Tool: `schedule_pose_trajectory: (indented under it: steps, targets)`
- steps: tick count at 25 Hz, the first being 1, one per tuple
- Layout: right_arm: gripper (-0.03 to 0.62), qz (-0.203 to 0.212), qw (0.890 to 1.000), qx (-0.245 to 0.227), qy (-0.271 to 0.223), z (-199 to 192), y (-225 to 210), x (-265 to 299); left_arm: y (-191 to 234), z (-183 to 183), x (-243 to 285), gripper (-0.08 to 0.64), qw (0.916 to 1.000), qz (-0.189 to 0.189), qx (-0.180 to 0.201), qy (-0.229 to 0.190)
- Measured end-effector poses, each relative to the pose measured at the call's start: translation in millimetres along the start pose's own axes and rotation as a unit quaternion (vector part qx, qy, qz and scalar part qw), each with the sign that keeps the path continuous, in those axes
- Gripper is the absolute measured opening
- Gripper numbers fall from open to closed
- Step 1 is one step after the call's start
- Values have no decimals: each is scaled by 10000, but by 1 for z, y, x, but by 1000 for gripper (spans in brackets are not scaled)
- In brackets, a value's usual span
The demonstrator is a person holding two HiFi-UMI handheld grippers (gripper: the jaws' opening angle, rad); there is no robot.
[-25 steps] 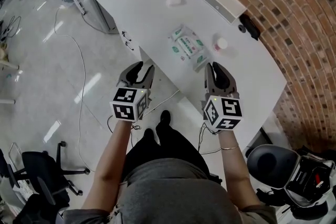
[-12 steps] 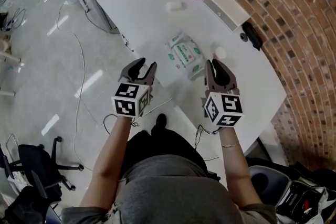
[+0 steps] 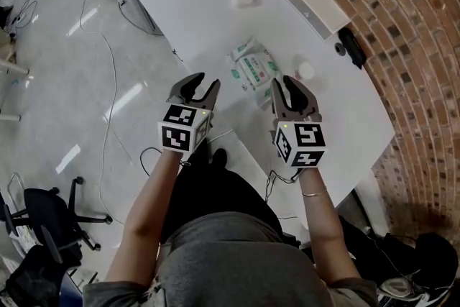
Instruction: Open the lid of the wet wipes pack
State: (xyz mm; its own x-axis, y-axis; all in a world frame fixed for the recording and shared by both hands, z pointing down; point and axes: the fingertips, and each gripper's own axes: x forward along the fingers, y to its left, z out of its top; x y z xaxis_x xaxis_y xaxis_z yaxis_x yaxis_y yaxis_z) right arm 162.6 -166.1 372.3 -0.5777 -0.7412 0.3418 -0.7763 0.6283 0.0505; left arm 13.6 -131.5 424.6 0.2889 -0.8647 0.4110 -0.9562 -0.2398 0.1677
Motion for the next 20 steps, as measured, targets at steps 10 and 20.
schedule_pose_trajectory:
  steps: [10,20]
  targets:
    - [106,57,9980,-350,525,-15,9,31,0,-7,37,147,9981,-499,140,324]
    - [114,50,9914,-648,1132,-34,14,54,1,-11,69,147,9928,-972,300,632]
